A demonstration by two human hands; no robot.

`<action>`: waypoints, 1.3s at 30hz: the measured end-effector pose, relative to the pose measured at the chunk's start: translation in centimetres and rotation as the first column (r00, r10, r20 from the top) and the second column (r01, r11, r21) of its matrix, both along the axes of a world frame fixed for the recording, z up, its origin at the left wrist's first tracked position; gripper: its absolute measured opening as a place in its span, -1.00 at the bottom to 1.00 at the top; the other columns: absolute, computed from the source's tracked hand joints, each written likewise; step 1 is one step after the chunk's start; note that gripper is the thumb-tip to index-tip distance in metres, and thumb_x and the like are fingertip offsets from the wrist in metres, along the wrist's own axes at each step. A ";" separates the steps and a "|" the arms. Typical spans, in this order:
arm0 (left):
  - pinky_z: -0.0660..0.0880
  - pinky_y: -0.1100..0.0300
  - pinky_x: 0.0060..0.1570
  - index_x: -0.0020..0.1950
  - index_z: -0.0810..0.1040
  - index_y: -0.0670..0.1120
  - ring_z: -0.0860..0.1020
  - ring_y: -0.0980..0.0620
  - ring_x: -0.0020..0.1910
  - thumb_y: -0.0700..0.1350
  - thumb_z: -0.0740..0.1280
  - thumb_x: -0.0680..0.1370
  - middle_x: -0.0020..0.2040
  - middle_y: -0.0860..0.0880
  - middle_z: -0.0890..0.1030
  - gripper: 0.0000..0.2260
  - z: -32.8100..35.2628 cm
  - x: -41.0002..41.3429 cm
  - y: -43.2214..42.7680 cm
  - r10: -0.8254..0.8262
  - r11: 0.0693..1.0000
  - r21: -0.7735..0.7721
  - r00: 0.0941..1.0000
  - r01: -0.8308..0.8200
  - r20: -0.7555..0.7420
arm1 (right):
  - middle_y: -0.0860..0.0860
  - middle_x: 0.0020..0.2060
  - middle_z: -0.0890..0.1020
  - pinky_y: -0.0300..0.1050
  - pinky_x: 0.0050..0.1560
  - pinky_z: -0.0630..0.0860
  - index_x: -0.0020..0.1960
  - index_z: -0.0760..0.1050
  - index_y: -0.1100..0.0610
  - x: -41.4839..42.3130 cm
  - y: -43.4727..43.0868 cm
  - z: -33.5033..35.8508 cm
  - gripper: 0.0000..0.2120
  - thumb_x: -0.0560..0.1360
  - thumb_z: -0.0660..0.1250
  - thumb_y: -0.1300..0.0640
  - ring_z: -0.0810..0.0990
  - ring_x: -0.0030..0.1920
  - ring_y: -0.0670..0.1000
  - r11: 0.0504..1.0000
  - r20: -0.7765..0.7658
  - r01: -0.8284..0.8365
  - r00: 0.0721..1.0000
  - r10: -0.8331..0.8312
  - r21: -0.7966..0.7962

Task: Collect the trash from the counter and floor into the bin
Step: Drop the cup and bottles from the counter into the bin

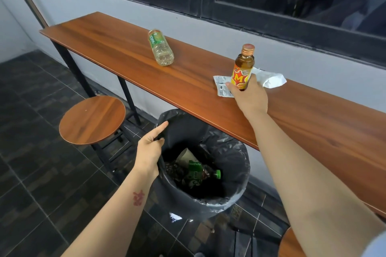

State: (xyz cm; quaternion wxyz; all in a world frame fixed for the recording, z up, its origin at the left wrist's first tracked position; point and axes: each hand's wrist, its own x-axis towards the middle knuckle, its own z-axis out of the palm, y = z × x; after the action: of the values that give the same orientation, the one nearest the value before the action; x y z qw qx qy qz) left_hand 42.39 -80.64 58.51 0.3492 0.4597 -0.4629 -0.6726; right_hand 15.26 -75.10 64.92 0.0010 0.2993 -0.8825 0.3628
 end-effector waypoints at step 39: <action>0.26 -0.04 0.46 0.25 0.63 0.09 0.32 -0.04 0.47 -0.38 0.20 0.62 0.43 0.08 0.43 -0.57 4.8 8.1 1.5 0.202 0.979 0.006 0.978 -0.202 0.048 | -0.07 0.13 0.62 -0.20 0.00 0.48 0.32 0.34 -0.04 18.3 4.7 -4.8 -0.46 0.45 0.39 -0.23 0.61 0.08 -0.04 0.780 0.280 -0.618 0.769 0.574 0.098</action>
State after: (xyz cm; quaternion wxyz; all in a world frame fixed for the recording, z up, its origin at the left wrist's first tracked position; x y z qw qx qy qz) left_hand 50.45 -79.11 63.31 0.4024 0.5218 -0.4181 -0.6253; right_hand 33.59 -70.40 60.15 -0.2465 0.5186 -0.7643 0.2936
